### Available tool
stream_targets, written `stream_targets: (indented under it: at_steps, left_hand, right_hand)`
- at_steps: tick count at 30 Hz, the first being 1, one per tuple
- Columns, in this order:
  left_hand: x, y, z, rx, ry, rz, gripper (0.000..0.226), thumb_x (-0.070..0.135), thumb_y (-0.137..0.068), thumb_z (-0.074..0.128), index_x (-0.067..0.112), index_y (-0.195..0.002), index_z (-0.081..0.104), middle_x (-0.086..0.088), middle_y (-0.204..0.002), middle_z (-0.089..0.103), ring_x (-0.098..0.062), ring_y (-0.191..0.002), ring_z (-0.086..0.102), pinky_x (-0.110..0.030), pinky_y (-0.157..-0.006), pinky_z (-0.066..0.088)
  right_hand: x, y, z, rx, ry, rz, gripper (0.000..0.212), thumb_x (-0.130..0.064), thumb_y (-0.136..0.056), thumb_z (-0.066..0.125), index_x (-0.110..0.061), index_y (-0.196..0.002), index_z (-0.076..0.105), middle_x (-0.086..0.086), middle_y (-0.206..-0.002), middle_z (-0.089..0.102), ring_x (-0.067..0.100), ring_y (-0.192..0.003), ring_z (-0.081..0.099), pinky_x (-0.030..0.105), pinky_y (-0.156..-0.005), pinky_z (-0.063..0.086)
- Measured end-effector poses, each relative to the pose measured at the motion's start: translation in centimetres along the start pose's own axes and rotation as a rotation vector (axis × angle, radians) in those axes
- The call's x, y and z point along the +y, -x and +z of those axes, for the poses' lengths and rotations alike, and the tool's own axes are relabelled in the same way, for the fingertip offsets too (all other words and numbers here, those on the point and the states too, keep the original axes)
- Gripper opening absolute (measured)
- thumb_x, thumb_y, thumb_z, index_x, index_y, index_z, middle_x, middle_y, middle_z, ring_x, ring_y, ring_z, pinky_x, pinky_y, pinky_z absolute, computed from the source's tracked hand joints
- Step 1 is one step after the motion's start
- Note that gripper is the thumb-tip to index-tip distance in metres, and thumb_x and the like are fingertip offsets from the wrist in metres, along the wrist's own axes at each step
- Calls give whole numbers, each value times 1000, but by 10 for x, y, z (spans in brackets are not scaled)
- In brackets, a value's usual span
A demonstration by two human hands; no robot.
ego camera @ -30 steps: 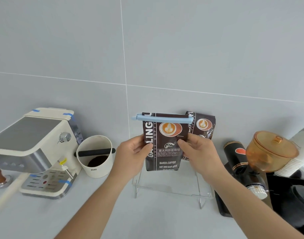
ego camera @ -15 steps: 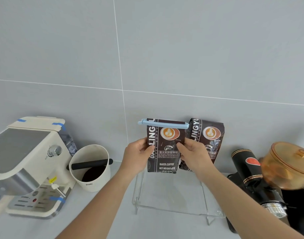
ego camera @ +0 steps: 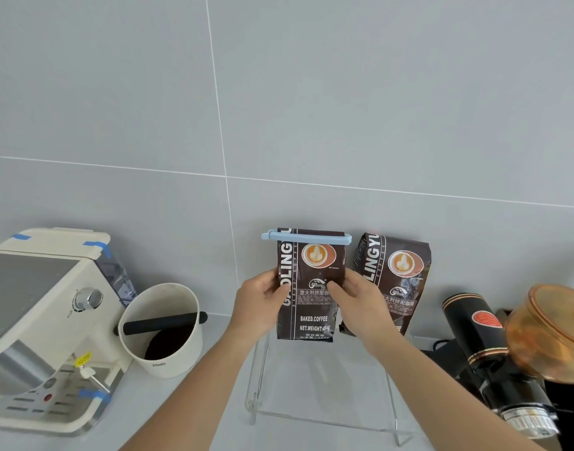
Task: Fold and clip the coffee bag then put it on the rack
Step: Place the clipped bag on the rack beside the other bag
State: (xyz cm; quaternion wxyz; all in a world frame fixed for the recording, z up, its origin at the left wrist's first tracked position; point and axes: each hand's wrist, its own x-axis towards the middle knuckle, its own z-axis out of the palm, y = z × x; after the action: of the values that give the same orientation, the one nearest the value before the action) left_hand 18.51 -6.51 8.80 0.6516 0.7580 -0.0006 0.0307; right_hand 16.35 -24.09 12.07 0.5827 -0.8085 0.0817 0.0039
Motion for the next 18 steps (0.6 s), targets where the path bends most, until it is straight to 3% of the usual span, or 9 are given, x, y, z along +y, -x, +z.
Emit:
stream_targets:
  at_steps: [5, 10, 13, 18]
  left_hand:
    - [1, -7, 4, 15, 19, -8, 35, -1, -86, 59, 26, -105, 70, 20, -91, 73, 6, -83, 70, -13, -71, 54]
    - [-2, -14, 7, 21, -18, -10, 33, 3, -87, 59, 18, -115, 68, 4, -106, 74, -4, -95, 70, -28, -85, 57]
    - [-1, -13, 6, 29, -45, -1, 33, 4, -87, 60, 16, -117, 67, 2, -109, 74, -5, -96, 70, -29, -86, 57]
    - [6, -11, 5, 49, -104, -9, 29, 4, -86, 61, 15, -112, 69, 4, -101, 74, 11, -77, 68, -8, -67, 53]
  right_hand:
    - [-5, -2, 1, 15, 20, -6, 31, -25, -92, 56, -56, -87, 60, -26, -92, 73, 4, -96, 68, 41, -95, 55]
    - [-2, -3, 3, 0, 65, -27, 28, -27, -89, 55, -50, -104, 60, -20, -98, 76, 7, -97, 69, 44, -94, 55]
    - [-3, -4, 1, -14, 83, -29, 30, -26, -89, 56, -46, -111, 59, -18, -101, 76, 9, -98, 69, 45, -95, 54]
    - [-9, 2, -2, -32, 89, -28, 28, -28, -89, 56, -54, -99, 59, -17, -102, 75, 10, -101, 68, 46, -97, 53]
